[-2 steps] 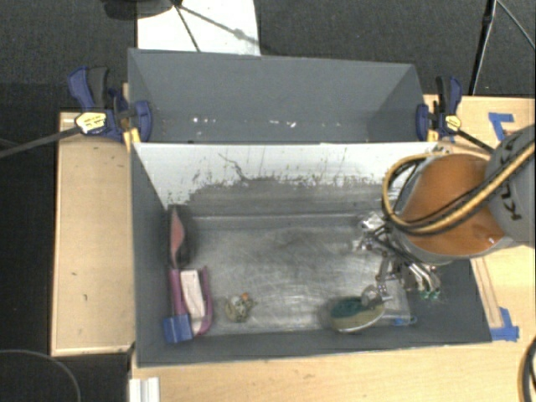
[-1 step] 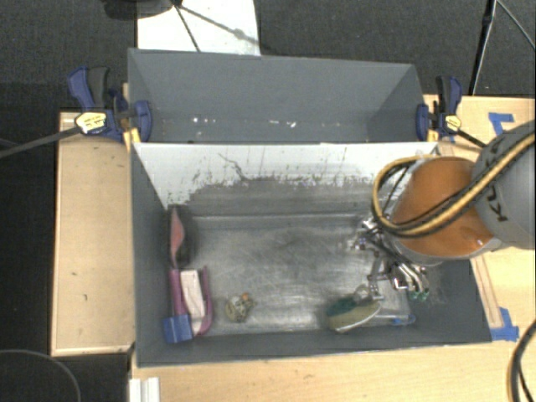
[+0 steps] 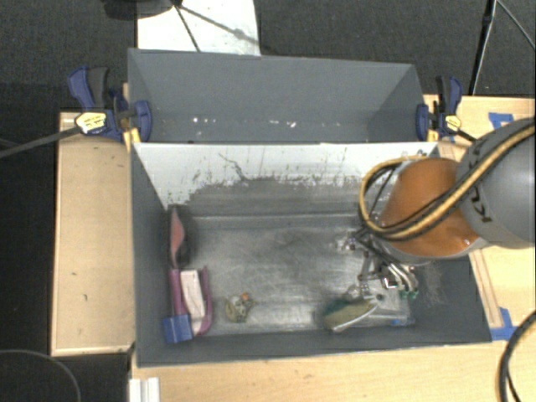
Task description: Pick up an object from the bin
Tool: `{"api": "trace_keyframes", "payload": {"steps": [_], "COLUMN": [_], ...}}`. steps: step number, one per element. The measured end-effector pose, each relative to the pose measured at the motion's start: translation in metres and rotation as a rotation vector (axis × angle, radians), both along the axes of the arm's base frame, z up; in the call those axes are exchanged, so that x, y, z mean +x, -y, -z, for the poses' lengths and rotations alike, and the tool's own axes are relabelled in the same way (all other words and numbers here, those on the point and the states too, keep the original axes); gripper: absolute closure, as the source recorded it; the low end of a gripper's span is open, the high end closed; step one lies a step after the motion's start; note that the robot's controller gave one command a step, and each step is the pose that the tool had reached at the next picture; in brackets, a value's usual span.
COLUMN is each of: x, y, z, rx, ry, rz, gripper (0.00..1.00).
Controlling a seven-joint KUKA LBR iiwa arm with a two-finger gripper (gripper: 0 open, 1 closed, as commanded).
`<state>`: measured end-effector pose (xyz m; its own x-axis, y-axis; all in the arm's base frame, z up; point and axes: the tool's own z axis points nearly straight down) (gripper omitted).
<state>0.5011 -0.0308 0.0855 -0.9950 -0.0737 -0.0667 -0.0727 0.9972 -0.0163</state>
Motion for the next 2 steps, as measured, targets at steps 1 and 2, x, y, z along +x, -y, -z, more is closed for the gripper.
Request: {"api": "trace_keyframes", "payload": {"steps": [1, 2], "x": [-0.001, -0.003], "y": [-0.012, -0.027], "z": [0.002, 0.002], "rx": [-0.001, -0.005], "ry": [0.000, 0.006], "rz": [-0.086, -0.149], "gripper": [0.00, 0.00]}}
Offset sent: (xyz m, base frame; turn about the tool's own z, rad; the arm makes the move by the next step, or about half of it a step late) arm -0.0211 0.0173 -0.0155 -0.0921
